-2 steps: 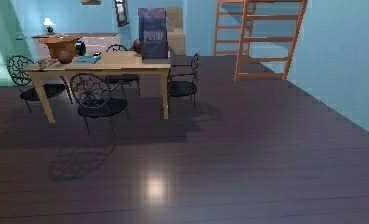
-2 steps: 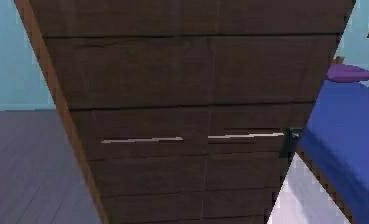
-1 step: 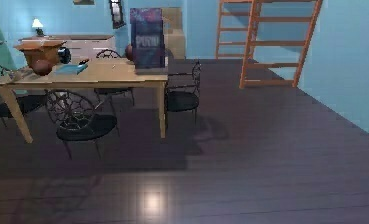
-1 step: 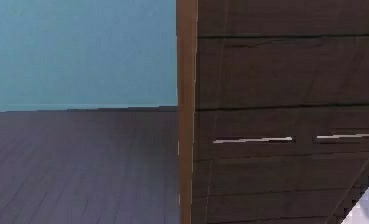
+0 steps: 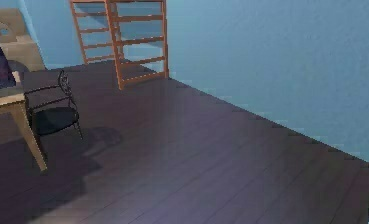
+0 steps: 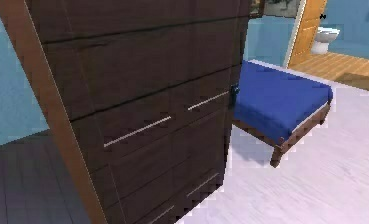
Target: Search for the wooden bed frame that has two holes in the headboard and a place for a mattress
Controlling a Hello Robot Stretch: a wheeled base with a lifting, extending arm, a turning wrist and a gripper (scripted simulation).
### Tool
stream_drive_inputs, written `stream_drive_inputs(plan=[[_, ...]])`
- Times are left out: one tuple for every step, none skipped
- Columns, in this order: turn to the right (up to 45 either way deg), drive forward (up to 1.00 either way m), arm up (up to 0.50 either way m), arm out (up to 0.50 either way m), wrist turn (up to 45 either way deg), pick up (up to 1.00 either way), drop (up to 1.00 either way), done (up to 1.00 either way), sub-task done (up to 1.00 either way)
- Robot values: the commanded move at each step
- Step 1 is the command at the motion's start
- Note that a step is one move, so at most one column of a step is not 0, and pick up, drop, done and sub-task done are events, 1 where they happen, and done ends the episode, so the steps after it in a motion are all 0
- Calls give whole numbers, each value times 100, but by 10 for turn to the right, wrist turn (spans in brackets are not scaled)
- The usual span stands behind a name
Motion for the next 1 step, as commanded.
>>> stream_drive_inputs(plan=[[0, 30, 0, 0, 0, 0, 0, 0, 0]])
